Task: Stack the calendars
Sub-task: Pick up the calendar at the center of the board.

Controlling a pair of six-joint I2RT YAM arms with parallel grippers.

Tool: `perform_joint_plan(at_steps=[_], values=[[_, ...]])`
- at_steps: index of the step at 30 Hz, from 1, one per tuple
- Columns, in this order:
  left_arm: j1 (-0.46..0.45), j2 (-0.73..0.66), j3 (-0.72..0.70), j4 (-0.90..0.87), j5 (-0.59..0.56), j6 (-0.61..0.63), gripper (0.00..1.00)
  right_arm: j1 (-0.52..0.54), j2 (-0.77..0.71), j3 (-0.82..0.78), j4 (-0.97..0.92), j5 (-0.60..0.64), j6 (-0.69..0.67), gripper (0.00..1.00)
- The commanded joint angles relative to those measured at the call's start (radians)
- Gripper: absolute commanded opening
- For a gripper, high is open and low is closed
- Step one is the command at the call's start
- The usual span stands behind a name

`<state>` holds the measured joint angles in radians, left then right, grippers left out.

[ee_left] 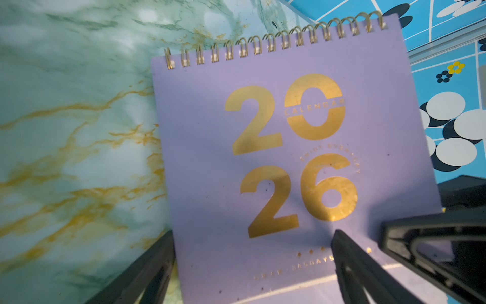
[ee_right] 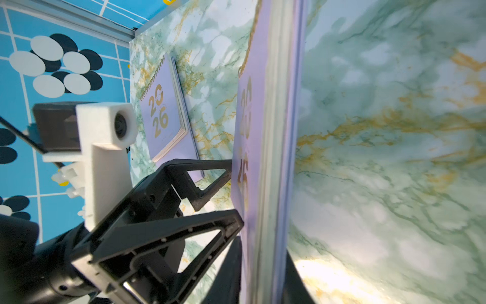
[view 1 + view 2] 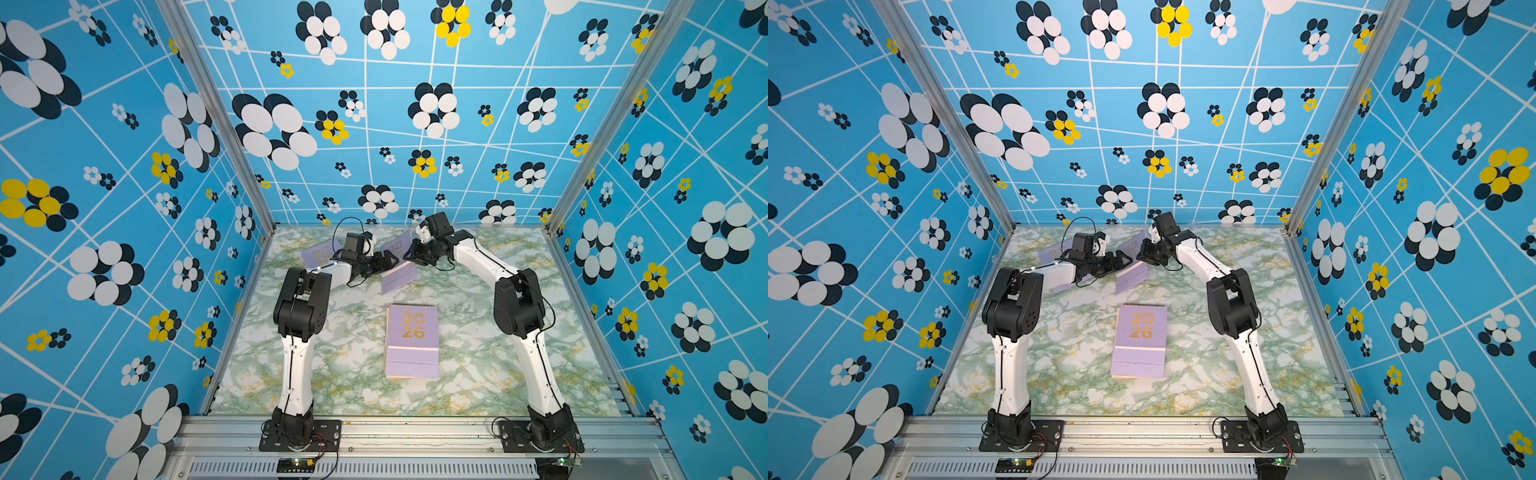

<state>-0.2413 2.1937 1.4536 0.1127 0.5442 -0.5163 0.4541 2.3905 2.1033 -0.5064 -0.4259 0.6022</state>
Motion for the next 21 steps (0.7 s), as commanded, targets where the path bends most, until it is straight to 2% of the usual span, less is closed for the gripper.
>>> perform_joint_plan(at_steps=[1, 5, 11, 21], values=[[-0.008, -0.040, -0.018, 0.004, 0.039, 0.012, 0.93, 0.017, -0.018, 0.013, 0.057, -0.031, 0.005, 0.13], [-0.004, -0.049, -0.025, 0.008, 0.040, 0.019, 0.93, 0.017, -0.015, 0.026, 0.063, -0.034, 0.018, 0.00], [0.011, -0.071, -0.059, 0.036, 0.033, 0.018, 0.93, 0.017, -0.027, 0.043, 0.070, -0.023, 0.039, 0.00], [0.094, -0.180, -0.162, 0.110, 0.035, 0.022, 0.95, -0.016, -0.243, -0.014, 0.039, 0.072, 0.001, 0.00]])
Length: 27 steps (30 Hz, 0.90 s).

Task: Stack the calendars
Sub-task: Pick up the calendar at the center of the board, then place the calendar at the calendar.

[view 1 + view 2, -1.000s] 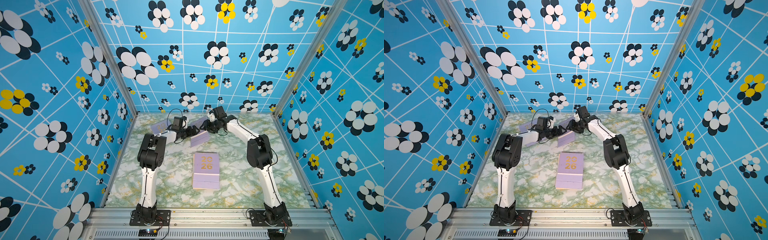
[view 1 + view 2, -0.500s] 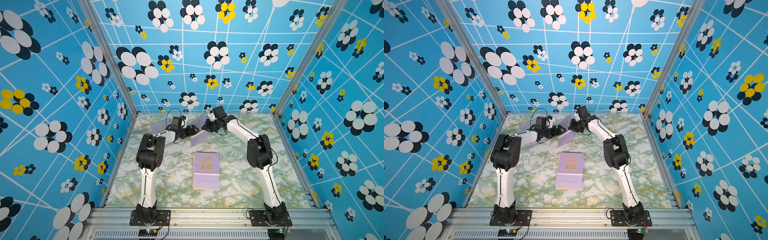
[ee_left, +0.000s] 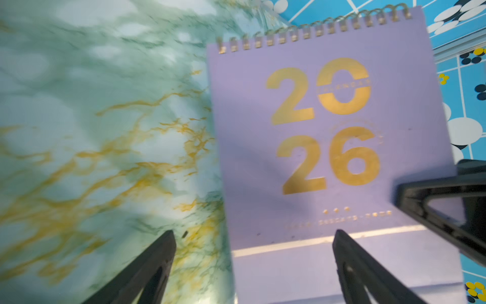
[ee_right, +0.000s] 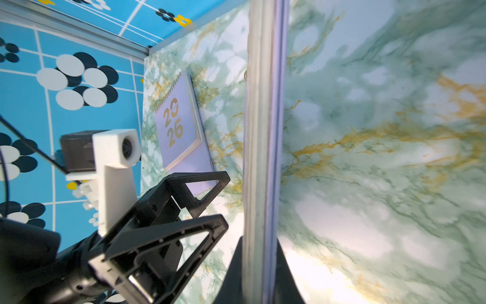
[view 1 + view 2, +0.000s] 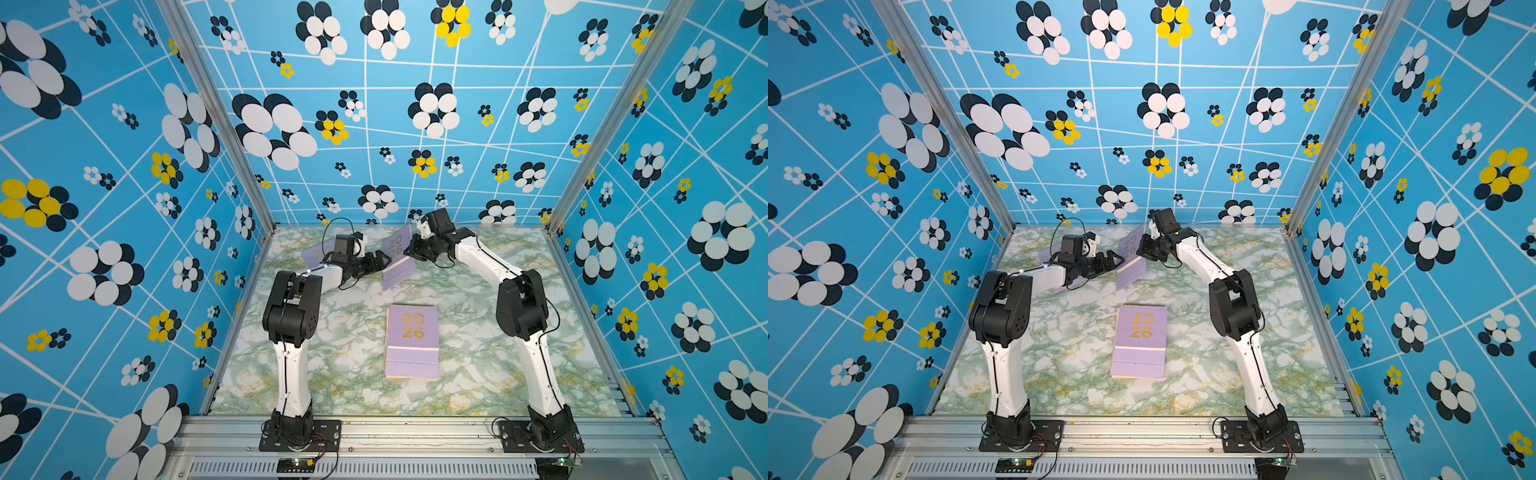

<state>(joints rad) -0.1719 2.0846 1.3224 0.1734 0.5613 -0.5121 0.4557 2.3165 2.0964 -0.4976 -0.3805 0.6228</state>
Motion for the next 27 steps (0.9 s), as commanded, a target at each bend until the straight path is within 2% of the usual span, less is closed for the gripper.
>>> perform_joint_plan(at_steps=[1, 7, 17, 27], values=[[0.029, -0.086, -0.044, 0.056, 0.016, 0.021, 0.95, -0.020, -0.201, -0.024, 0.029, 0.034, -0.026, 0.00], [0.032, -0.217, -0.104, 0.023, 0.008, 0.073, 0.96, -0.020, -0.407, -0.230, 0.065, 0.023, -0.007, 0.00], [0.006, -0.477, -0.294, 0.075, 0.012, 0.068, 0.96, -0.017, -0.773, -0.770, 0.248, -0.125, 0.128, 0.00], [-0.098, -0.643, -0.416, 0.030, 0.002, 0.133, 0.97, 0.035, -0.944, -1.089, 0.417, -0.221, 0.205, 0.00]])
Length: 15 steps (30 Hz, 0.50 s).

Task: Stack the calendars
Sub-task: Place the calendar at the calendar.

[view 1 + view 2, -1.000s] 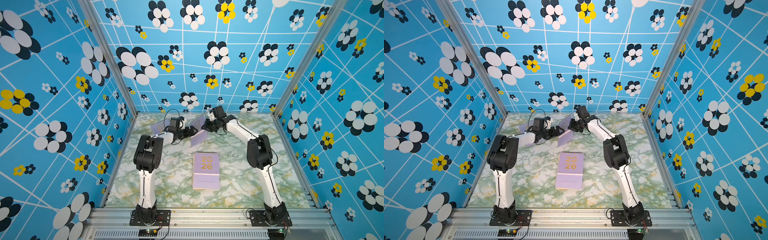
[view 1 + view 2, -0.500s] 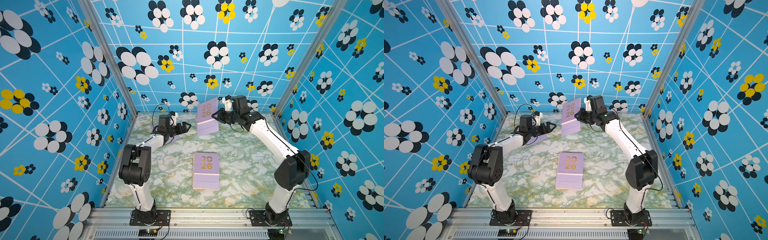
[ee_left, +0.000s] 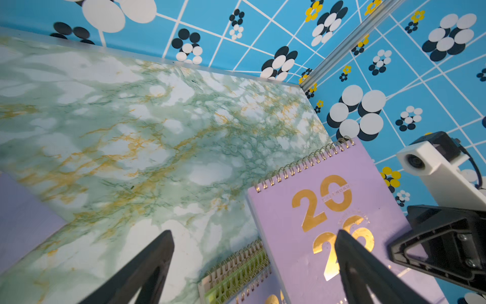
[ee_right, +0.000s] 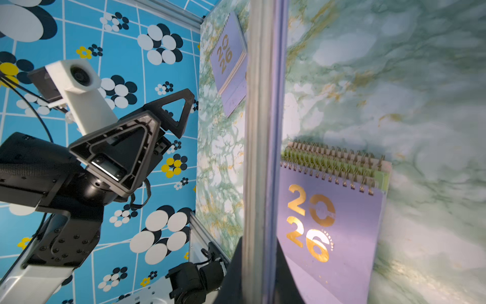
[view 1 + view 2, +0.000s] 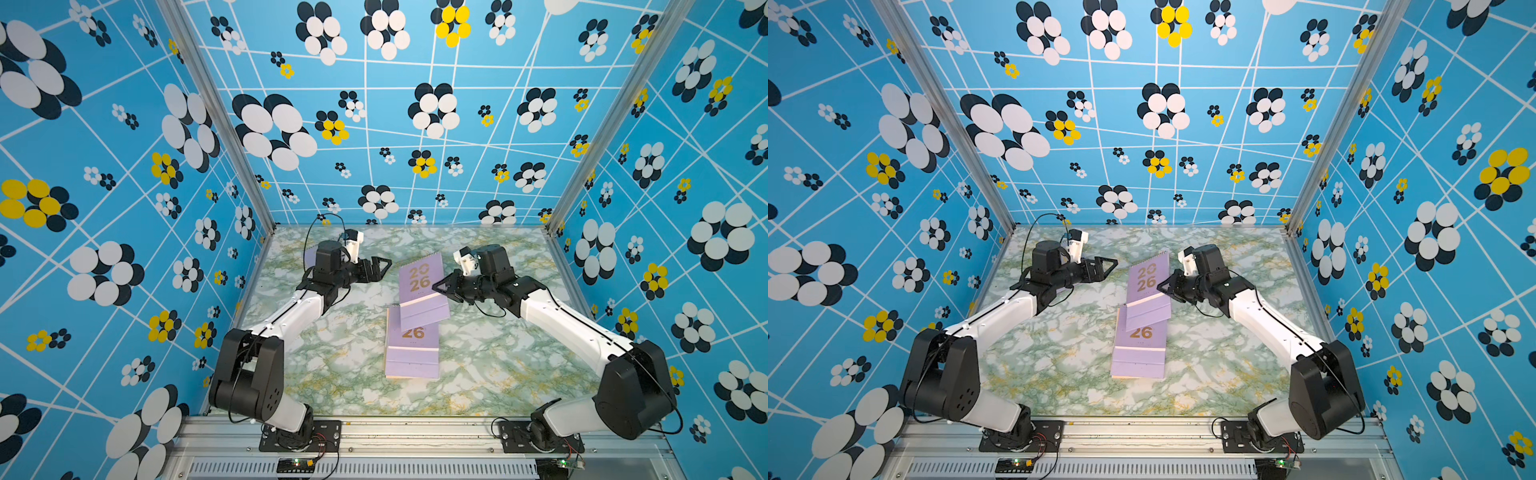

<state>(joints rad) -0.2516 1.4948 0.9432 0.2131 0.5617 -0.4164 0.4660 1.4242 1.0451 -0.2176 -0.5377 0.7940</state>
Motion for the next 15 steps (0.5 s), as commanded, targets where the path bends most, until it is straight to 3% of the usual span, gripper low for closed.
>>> perform_joint_plan(at_steps=[1, 15], values=[[-0.021, -0.067, -0.051, -0.008, 0.006, 0.037, 0.97, 0.035, -0.058, -0.057, 0.144, -0.059, 0.037, 0.00], [-0.070, -0.246, -0.252, 0.049, 0.015, -0.010, 0.99, 0.139, -0.112, -0.295, 0.412, 0.046, 0.142, 0.00]])
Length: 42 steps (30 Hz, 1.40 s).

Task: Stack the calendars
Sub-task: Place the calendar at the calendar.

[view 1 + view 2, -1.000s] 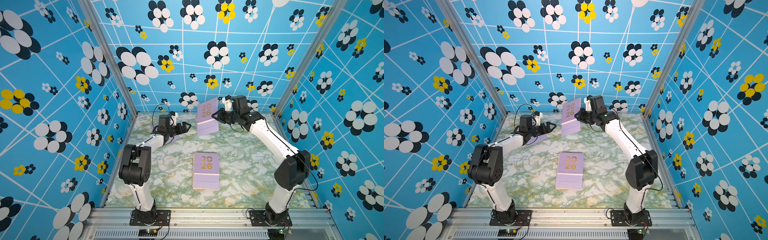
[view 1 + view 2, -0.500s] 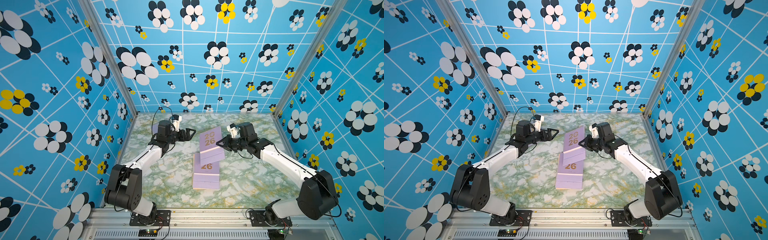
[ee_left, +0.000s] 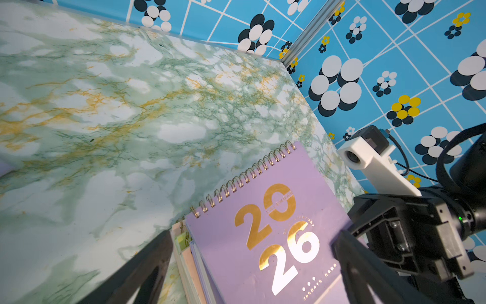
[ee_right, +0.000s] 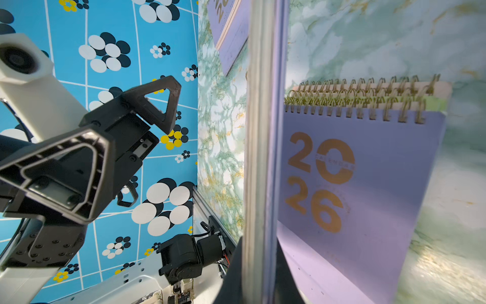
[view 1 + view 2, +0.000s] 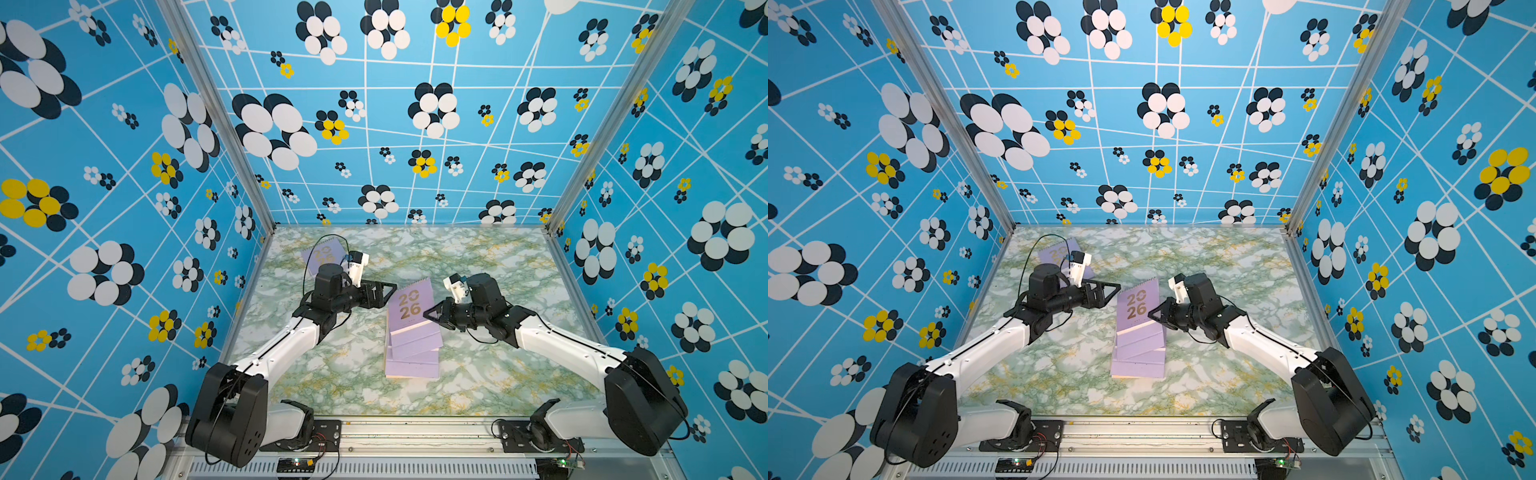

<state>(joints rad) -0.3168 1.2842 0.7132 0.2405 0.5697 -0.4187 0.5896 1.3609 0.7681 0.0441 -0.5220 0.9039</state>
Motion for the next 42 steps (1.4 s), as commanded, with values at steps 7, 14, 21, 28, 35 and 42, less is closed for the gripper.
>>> perform_joint_plan(at_steps=[7, 14, 21, 28, 35, 42], values=[[-0.011, -0.052, -0.054, 0.037, 0.016, -0.017, 0.99, 0.034, -0.074, -0.114, 0.247, 0.083, 0.097, 0.00], [-0.017, -0.058, -0.067, 0.045, 0.020, -0.021, 0.99, 0.042, -0.076, -0.155, 0.283, 0.080, 0.110, 0.00], [-0.019, -0.068, -0.075, 0.046, 0.020, -0.023, 0.99, 0.042, -0.046, -0.190, 0.357, 0.067, 0.141, 0.00], [-0.019, -0.074, -0.078, 0.049, 0.022, -0.025, 0.99, 0.045, -0.037, -0.204, 0.369, 0.063, 0.142, 0.00], [-0.022, -0.069, -0.081, 0.049, 0.023, -0.022, 0.99, 0.054, -0.045, -0.222, 0.369, 0.072, 0.147, 0.00], [-0.026, -0.068, -0.082, 0.050, 0.024, -0.020, 1.00, 0.064, -0.042, -0.236, 0.377, 0.082, 0.150, 0.00]])
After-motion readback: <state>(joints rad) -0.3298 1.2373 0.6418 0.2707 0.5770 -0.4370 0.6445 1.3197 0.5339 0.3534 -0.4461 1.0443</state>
